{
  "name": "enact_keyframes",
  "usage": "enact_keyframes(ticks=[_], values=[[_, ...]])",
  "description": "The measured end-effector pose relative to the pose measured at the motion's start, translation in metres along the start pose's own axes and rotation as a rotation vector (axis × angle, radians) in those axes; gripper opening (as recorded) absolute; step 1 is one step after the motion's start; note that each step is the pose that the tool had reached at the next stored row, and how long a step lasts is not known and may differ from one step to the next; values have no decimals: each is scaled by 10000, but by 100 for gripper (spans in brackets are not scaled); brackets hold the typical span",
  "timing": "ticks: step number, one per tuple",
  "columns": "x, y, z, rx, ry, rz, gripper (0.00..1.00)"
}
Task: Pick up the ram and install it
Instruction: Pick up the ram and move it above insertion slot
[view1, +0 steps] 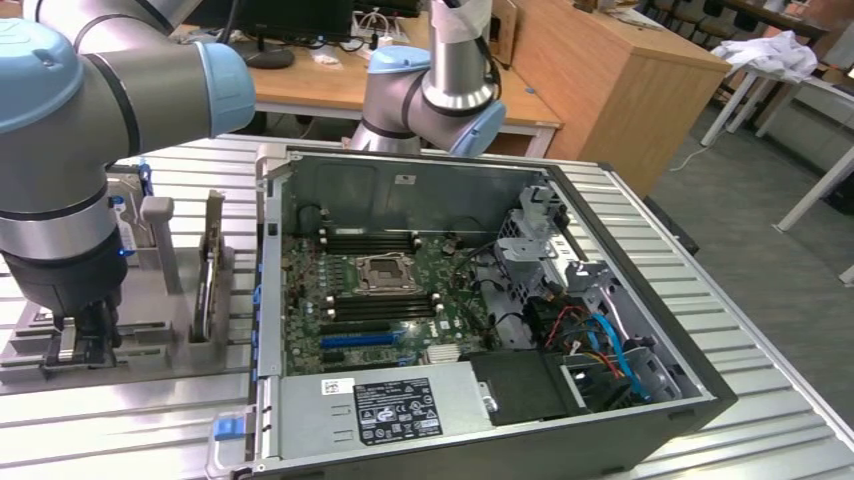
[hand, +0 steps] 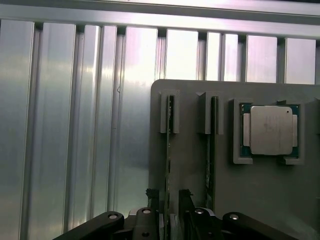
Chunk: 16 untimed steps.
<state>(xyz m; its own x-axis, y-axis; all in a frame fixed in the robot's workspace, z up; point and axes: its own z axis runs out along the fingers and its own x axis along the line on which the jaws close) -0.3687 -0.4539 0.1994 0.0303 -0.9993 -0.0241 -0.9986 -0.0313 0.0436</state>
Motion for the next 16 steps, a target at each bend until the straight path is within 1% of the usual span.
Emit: enact_keyframes(ticks=[13,16], values=[[0,0,-18,-1,1,0,30],[-1,-11,-19,-2,0,1,30]])
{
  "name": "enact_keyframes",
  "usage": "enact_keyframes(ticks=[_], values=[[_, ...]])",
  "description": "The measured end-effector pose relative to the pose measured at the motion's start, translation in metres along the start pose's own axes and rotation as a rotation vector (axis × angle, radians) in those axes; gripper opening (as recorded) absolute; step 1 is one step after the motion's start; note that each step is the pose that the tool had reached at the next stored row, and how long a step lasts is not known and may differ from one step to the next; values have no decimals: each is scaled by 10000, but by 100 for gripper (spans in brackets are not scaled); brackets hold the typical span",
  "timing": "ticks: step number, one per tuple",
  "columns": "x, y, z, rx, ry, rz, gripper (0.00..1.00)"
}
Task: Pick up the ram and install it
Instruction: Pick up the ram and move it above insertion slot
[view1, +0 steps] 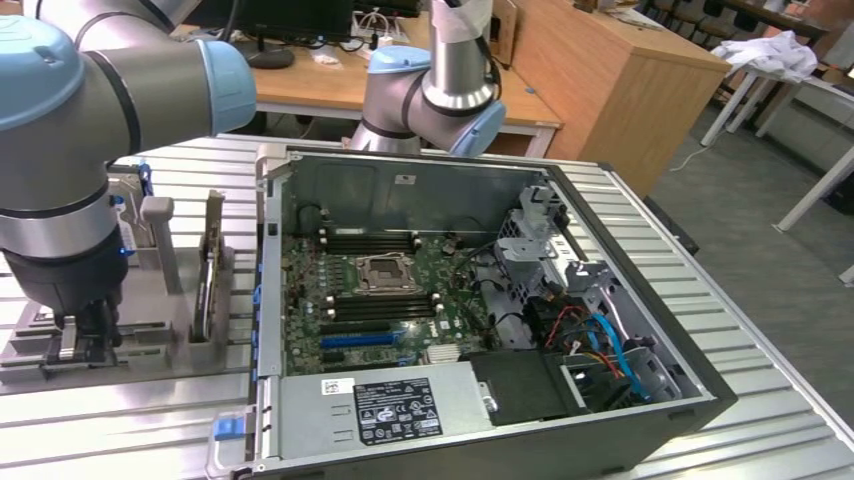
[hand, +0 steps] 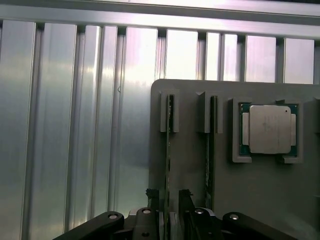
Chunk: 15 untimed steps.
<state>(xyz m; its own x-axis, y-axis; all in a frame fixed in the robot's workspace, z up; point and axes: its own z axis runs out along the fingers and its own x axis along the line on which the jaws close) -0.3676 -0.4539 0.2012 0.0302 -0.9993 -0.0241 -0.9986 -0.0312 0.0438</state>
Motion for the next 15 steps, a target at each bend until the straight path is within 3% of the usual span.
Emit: enact_keyframes(ticks=[15], values=[[0,-2,-10,1,0,-2,30]])
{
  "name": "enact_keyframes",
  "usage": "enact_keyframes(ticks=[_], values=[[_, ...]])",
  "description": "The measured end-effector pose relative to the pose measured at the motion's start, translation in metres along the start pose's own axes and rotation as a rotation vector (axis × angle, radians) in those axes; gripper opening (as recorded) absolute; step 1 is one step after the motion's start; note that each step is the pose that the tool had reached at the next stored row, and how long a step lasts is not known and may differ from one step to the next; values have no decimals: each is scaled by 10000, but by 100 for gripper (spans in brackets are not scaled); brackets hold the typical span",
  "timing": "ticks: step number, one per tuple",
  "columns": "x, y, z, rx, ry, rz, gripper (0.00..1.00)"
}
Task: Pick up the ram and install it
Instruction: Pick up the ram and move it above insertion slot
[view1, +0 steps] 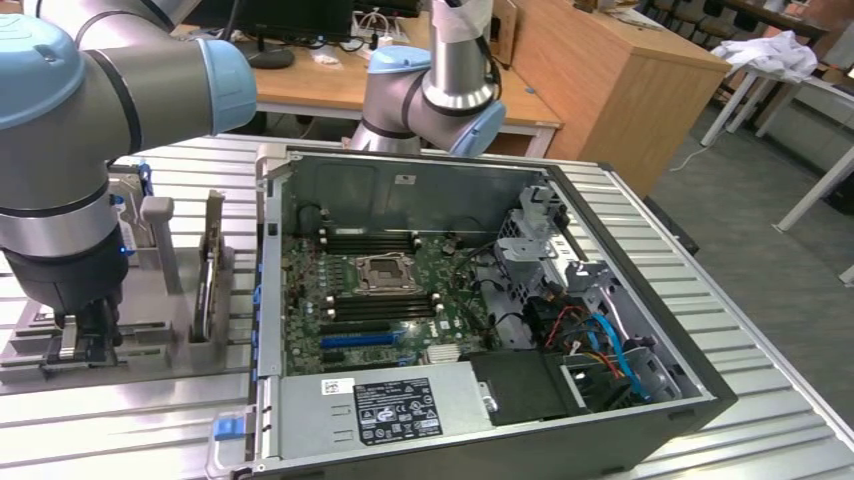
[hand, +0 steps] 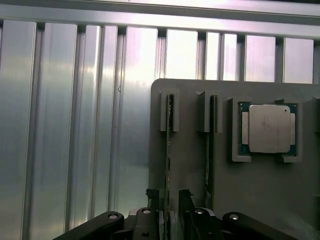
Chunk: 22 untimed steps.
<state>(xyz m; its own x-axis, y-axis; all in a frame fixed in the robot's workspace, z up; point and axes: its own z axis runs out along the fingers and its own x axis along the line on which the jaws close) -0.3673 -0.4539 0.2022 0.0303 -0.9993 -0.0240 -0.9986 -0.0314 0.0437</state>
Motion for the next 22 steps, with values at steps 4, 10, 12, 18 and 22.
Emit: enact_keyframes(ticks=[4,10,12,18,22], values=[[0,0,0,0,0,0,28],[0,0,0,0,0,0,22],[3,1,-1,-2,2,1,22],[4,0,5,0,0,0,22],[4,0,7,-1,1,0,22]])
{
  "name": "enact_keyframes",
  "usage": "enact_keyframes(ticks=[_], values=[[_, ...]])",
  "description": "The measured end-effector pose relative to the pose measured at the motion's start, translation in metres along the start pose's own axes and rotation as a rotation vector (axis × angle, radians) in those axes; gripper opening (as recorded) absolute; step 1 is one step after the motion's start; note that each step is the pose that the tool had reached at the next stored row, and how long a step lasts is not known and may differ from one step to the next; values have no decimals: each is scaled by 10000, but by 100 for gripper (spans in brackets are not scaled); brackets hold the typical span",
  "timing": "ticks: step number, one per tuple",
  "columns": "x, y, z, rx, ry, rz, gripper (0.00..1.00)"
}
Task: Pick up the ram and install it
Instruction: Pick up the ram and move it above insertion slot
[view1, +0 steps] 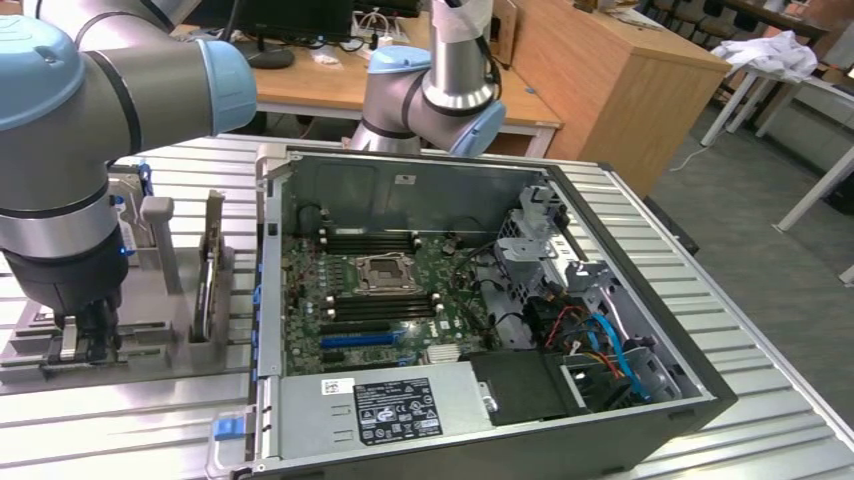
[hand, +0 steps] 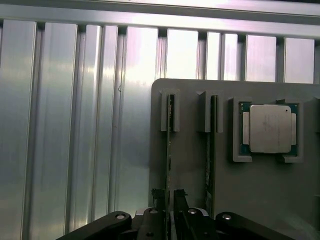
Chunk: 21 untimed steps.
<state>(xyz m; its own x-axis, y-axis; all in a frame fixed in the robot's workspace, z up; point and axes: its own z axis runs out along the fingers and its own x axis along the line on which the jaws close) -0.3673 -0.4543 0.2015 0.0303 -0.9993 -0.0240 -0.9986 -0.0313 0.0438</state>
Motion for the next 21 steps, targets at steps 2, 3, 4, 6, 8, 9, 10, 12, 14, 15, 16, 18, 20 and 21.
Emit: enact_keyframes(ticks=[2,3,4,6,8,9,10,12,14,15,16,18,20,21], values=[[0,0,0,0,0,0,22],[0,0,0,0,0,0,22],[0,0,0,0,0,0,22],[0,0,0,0,0,0,22],[0,0,0,0,0,0,20],[0,0,0,0,1,0,13],[0,0,0,0,0,0,13],[0,0,0,1,0,0,12],[0,0,0,0,0,0,12],[0,0,0,1,-1,0,12],[0,0,0,0,0,0,12],[0,0,0,0,-1,0,12],[0,0,0,0,-1,0,12],[0,0,0,0,-1,0,12]])
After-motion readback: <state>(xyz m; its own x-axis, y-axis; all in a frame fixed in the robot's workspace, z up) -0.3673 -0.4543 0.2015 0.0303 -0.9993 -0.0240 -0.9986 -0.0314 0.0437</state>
